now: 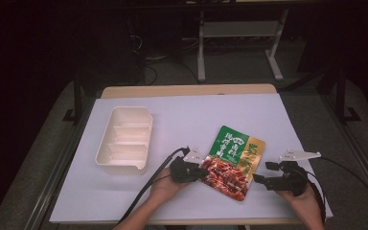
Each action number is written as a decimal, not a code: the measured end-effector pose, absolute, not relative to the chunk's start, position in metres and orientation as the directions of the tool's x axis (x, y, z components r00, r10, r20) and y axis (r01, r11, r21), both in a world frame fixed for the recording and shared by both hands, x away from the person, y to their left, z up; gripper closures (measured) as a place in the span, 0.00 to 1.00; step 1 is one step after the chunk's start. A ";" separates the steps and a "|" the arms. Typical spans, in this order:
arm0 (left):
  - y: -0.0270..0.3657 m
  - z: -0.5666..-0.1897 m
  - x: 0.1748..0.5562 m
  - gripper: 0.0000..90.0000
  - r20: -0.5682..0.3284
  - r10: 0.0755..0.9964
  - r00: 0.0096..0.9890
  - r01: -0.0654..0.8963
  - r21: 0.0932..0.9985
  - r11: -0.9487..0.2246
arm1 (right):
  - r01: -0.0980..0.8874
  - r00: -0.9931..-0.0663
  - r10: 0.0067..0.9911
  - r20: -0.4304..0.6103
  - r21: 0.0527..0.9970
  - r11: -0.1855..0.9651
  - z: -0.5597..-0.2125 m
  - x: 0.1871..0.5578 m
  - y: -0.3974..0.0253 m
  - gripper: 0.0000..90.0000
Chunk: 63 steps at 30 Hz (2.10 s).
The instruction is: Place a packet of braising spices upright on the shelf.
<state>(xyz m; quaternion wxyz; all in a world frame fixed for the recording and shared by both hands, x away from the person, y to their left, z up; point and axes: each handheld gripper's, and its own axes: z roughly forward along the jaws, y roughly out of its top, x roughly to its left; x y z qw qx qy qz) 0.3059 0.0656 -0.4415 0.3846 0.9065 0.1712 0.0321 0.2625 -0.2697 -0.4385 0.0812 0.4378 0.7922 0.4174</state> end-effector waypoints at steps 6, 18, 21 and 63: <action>0.062 -0.445 0.304 1.00 -0.049 0.337 0.940 0.277 0.687 -0.672 | 0.635 -0.591 0.766 0.253 0.732 0.248 -0.439 0.267 -0.272 0.23; 0.061 -0.447 0.299 1.00 -0.030 0.357 0.934 0.276 0.695 -0.664 | 0.671 -0.552 0.788 0.274 0.707 0.225 -0.441 0.291 -0.276 0.21; 0.061 -0.447 0.299 1.00 -0.034 0.360 0.932 0.282 0.694 -0.663 | 0.688 -0.525 0.798 0.296 0.700 0.193 -0.441 0.303 -0.283 0.21; 0.060 -0.447 0.299 1.00 -0.025 0.365 0.931 0.278 0.695 -0.663 | 0.700 -0.581 0.715 0.389 0.687 0.195 -0.436 0.327 -0.269 0.99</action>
